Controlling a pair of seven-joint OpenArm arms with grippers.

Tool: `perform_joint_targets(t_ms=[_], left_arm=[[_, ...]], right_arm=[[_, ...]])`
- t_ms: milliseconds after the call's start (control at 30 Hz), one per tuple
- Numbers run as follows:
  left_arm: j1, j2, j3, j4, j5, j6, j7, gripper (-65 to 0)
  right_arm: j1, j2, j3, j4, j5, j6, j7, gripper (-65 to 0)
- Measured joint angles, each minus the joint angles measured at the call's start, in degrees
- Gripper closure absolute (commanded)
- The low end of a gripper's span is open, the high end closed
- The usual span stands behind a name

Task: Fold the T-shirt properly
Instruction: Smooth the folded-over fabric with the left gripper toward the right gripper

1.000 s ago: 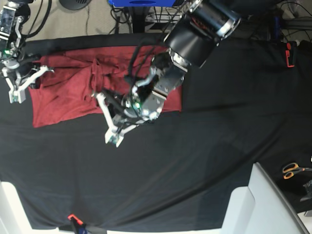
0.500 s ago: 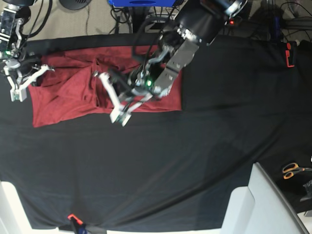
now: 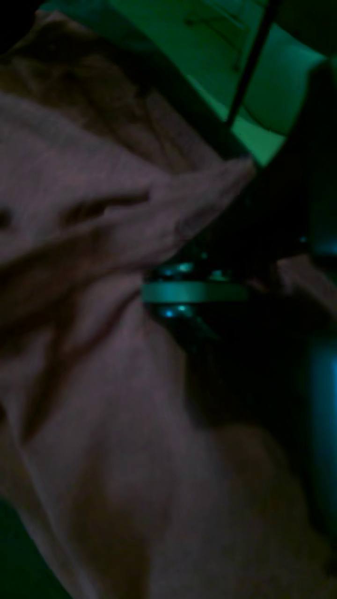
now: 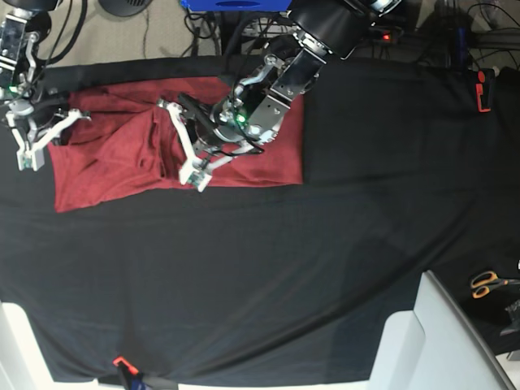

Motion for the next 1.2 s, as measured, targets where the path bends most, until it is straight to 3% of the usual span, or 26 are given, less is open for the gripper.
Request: perform_joint_targets(t_ms=[133, 633, 967, 1200], left_arm=[[0.28, 0.07, 2.67, 0.0, -0.24, -0.13, -0.02, 0.0], [-0.68, -0.98, 2.29, 2.36, 0.02, -0.13, 1.73, 0.0], [-7.78, 0.46, 2.08, -6.91, 0.24, -0.09, 0.94, 0.0], [-12.31, 3.28, 2.19, -16.65, -0.63, -0.13, -5.68, 0.0]], right_arm=[[0.26, -0.02, 0.0, -0.02, 0.0, 0.0, -0.02, -1.5], [0.31, 0.0, 0.02, -0.13, 0.0, 0.0, 0.0, -1.5], [0.28, -0.02, 0.04, -0.13, 0.0, 0.0, -0.02, -1.5], [0.28, -0.02, 0.09, -0.13, 0.02, -0.2, 0.02, -1.5]])
